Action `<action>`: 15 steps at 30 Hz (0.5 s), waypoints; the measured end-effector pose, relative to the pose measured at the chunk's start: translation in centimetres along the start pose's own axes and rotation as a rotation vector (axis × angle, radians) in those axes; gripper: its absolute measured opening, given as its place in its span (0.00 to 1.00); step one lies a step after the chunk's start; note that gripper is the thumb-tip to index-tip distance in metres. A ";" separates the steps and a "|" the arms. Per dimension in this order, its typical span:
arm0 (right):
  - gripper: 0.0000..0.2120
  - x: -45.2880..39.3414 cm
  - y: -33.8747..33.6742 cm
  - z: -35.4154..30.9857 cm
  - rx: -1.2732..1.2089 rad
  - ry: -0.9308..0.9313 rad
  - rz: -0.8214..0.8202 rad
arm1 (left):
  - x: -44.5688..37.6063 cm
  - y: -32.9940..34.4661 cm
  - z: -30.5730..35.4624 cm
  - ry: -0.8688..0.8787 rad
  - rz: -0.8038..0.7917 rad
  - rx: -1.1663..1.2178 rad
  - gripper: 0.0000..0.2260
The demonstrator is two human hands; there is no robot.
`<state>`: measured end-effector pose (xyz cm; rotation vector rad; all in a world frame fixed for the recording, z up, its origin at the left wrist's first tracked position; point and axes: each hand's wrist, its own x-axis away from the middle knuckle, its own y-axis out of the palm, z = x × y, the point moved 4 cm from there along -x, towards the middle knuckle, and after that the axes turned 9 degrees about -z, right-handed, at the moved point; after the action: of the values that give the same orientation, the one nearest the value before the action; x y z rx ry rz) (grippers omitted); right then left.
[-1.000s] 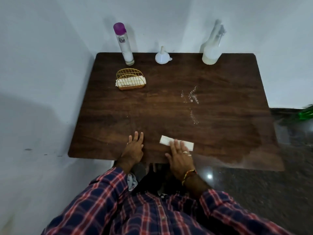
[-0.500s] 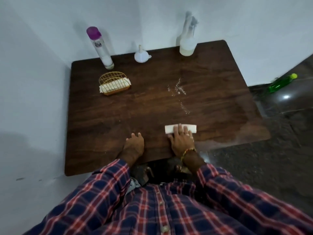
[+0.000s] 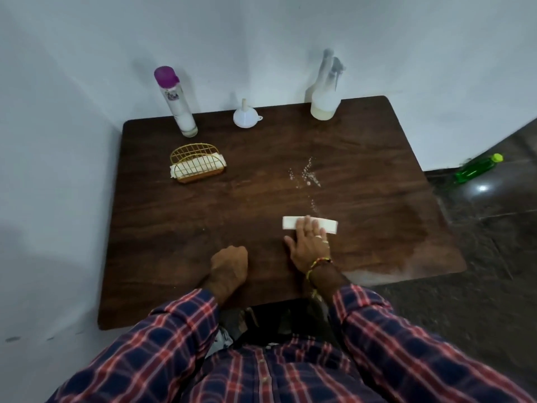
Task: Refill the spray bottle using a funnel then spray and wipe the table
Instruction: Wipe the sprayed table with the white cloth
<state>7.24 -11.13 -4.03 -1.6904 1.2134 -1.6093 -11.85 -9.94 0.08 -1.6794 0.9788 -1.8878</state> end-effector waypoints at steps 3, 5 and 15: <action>0.34 0.9 2.2 -3.4 0.108 -0.182 -0.086 | -1.5 -0.7 0.4 -0.036 0.046 0.119 0.15; 0.33 1.9 2.8 -2.6 0.136 -0.197 -0.161 | -3.2 -0.9 0.7 -0.008 -0.034 0.217 0.23; 0.34 -5.6 -1.6 0.9 0.135 -0.299 -0.087 | -5.8 -4.8 2.0 -0.254 -0.007 0.309 0.12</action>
<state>9.10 -5.80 -5.71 -1.8375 0.8771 -1.3892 -8.22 -3.07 -0.19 -1.6814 0.5511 -1.6756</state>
